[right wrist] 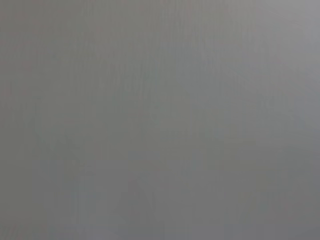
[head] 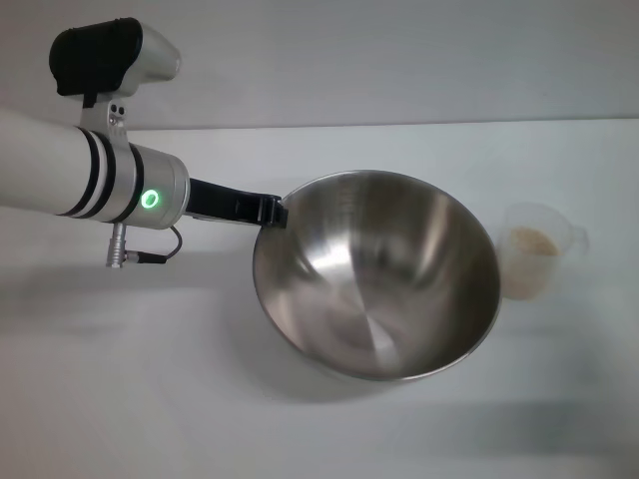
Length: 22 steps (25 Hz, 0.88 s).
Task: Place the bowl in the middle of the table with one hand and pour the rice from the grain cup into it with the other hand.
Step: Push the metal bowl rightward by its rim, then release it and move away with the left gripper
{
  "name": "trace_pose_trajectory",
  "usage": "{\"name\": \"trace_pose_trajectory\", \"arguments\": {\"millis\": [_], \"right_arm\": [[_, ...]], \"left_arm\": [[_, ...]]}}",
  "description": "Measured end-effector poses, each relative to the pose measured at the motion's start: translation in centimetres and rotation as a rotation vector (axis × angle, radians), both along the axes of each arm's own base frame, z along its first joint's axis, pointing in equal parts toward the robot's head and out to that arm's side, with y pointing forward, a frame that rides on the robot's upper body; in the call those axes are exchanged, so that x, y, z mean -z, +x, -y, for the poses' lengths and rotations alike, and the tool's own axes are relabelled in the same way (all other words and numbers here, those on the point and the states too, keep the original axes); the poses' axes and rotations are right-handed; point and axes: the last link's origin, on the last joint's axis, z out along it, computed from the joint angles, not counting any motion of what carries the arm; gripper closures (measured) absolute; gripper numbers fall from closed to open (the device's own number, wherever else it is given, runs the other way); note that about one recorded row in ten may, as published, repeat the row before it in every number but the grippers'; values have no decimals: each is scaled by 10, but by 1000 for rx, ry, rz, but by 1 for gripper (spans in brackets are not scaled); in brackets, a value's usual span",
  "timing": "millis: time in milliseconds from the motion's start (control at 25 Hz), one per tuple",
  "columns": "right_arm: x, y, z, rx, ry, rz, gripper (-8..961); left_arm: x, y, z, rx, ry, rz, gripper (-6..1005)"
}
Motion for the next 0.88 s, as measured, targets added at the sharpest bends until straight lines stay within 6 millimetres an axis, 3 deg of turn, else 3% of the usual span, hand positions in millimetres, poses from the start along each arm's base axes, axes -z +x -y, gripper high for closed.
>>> {"name": "trace_pose_trajectory", "arguments": {"millis": [320,440,680,880], "right_arm": [[0,0,0,1,0,0,297],[0,1,1,3,1,3,297],[0,2,1,5,1,3,297],[0,2,2,7,0,3,298]], "left_arm": [[3,0,-2,-7,-9,-5,947],[2,0,-3,-6,-1,-3,889],[-1,0,-5,5,12,-4,867],[-16,4,-8,35,64,9,848]]}}
